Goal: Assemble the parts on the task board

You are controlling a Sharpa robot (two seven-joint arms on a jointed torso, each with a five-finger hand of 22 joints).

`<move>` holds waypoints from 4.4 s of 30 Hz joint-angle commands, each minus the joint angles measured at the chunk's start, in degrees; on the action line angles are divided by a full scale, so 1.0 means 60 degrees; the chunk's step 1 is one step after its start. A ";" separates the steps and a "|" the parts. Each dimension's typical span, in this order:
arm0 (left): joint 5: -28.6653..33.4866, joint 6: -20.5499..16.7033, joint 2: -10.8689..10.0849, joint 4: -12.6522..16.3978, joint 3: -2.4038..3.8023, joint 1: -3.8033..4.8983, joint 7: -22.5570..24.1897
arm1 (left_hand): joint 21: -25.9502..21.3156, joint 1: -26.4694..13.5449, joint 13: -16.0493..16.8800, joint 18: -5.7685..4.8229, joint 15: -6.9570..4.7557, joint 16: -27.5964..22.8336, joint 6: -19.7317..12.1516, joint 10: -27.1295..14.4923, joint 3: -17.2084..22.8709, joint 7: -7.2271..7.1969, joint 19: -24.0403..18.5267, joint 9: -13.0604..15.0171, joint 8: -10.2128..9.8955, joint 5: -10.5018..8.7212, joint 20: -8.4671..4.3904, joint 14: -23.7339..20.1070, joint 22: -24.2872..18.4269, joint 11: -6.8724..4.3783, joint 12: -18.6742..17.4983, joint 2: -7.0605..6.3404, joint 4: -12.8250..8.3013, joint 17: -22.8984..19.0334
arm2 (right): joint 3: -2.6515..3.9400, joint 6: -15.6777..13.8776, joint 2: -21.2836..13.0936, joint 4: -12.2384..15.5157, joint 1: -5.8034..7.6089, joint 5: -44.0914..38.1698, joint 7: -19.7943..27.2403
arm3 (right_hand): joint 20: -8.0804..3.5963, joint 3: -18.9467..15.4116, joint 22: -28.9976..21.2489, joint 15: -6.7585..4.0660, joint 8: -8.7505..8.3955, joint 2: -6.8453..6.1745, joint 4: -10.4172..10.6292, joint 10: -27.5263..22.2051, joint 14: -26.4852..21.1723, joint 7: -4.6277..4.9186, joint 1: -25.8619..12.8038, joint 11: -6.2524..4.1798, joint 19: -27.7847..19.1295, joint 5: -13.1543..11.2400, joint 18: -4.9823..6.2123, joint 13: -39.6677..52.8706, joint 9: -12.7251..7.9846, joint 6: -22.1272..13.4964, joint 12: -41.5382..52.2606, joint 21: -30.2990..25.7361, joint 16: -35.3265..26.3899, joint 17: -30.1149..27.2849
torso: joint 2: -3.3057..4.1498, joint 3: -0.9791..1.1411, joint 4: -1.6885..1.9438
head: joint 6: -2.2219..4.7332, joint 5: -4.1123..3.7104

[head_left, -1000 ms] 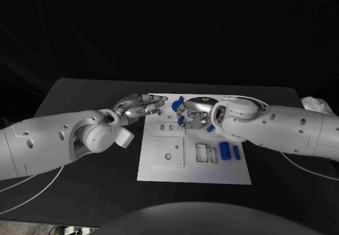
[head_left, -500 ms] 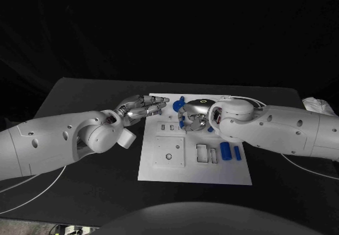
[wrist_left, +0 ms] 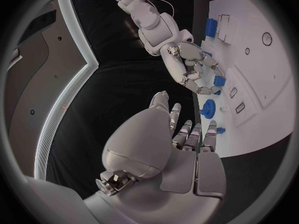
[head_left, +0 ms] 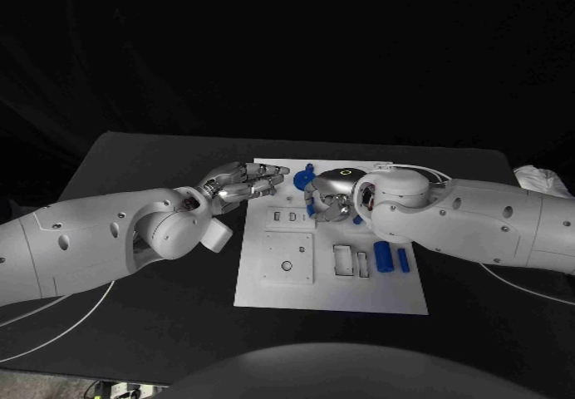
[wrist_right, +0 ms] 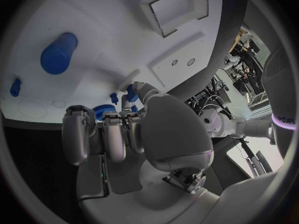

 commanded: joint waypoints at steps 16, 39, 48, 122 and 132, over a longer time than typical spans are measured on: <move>-0.0029 0.0198 0.0020 -0.0026 0.0006 -0.0030 0.0100 | 0.0047 0.0032 0.0008 -0.0087 0.0098 0.0026 0.0007 -0.0007 0.0046 0.0299 0.0085 0.0007 0.0023 0.0061 -0.0006 -0.0007 0.0006 0.0064 0.0028 0.0068 0.0001 0.0014 | -0.0001 0.0095 0.0009 0.0027 -0.0017 -0.0288 -0.0081 | 0.0242 -0.0469 0.1927 0.0231 -0.1066 -0.0013 -0.0245 0.1028 0.0996 0.0321 -0.0610 0.0311 -0.0074 -0.2400 0.0082 0.2511 -0.0406 -0.1454 0.0003 -0.0128 0.0033 0.2516 | 0.0011 -0.0005 -0.0009 | 0.0002 0.0001; -0.2494 -0.2227 -0.0447 0.0597 0.0043 0.0426 0.0462 | 0.2593 0.0239 0.0852 0.0182 0.0552 0.4180 0.0646 0.3384 -0.0014 0.0319 0.4439 0.0106 0.0328 -0.1780 -0.0059 0.4138 0.1374 0.0921 0.3485 -0.0486 0.0032 0.0969 | -0.0009 -0.2977 -0.2475 0.1785 0.1221 0.1411 0.2322 | 0.0215 -0.1499 0.2084 0.0195 -0.1064 -0.0572 0.1811 0.1028 0.0996 0.0246 -0.2246 0.0253 0.0266 -0.3531 -0.0030 0.2511 -0.0818 -0.1031 0.0003 0.0242 0.0033 0.2516 | -0.0178 0.0048 -0.0187 | 0.0002 0.0104; -0.5387 -0.2202 -0.0280 0.0893 0.0048 0.1580 -0.4580 | 0.6729 -0.2745 0.8093 0.0587 -0.1426 1.1379 0.2612 0.9594 -0.1447 -0.0218 0.9501 0.0883 0.2656 -0.3074 -0.1504 1.0032 0.3510 -0.0929 1.1355 -0.0355 -0.0136 0.6549 | -0.0112 -0.2859 -0.3151 0.1810 0.1515 0.2783 0.2735 | 0.0208 -0.1532 0.2192 0.0191 -0.0938 0.0577 0.1802 0.1028 0.0996 0.0235 -0.3310 0.0245 0.0496 -0.3507 -0.0111 0.2511 -0.0888 -0.0614 0.0003 0.0531 0.0033 0.2516 | -0.0326 0.0165 -0.0726 | 0.0002 0.0337; -0.6123 0.3588 0.3806 -0.3369 0.0044 0.1693 -1.0921 | 1.3061 -0.3251 1.4697 -0.0548 -0.2245 1.3857 0.4019 1.3971 -0.1366 -0.0962 1.2484 0.3596 0.2280 -0.1528 -0.2362 1.4413 1.1990 -0.1739 1.3526 0.0231 -0.0080 1.4764 | -0.0251 -0.1506 -0.2859 0.1195 0.1396 0.4876 0.2539 | 0.0254 -0.2350 0.2225 0.0241 -0.0634 0.1413 0.1772 0.1028 0.0996 0.0279 -0.3165 0.0294 0.0566 -0.1345 -0.0137 0.2511 -0.0877 -0.0374 0.0003 0.0680 0.0033 0.2516 | -0.0255 0.0449 -0.1097 | 0.0002 0.0783; -0.6112 0.3560 0.3956 -0.3616 0.0047 0.1614 -1.0929 | 1.3020 -0.3180 1.4697 -0.0538 -0.2272 1.3857 0.4258 1.3971 -0.1267 -0.1031 1.2453 0.3908 0.2361 -0.1598 -0.2372 1.4413 1.1974 -0.1785 1.3526 0.0179 -0.0062 1.4764 | -0.0252 -0.1468 -0.2874 0.1229 0.1385 0.4920 0.2567 | 0.0257 -0.2354 0.2215 0.0244 -0.0630 0.1430 0.1768 0.1028 0.0996 0.0281 -0.3123 0.0297 0.0543 -0.1330 -0.0130 0.2511 -0.0882 -0.0368 0.0003 0.0659 0.0033 0.2516 | -0.0275 0.0447 -0.1065 | 0.0002 0.0712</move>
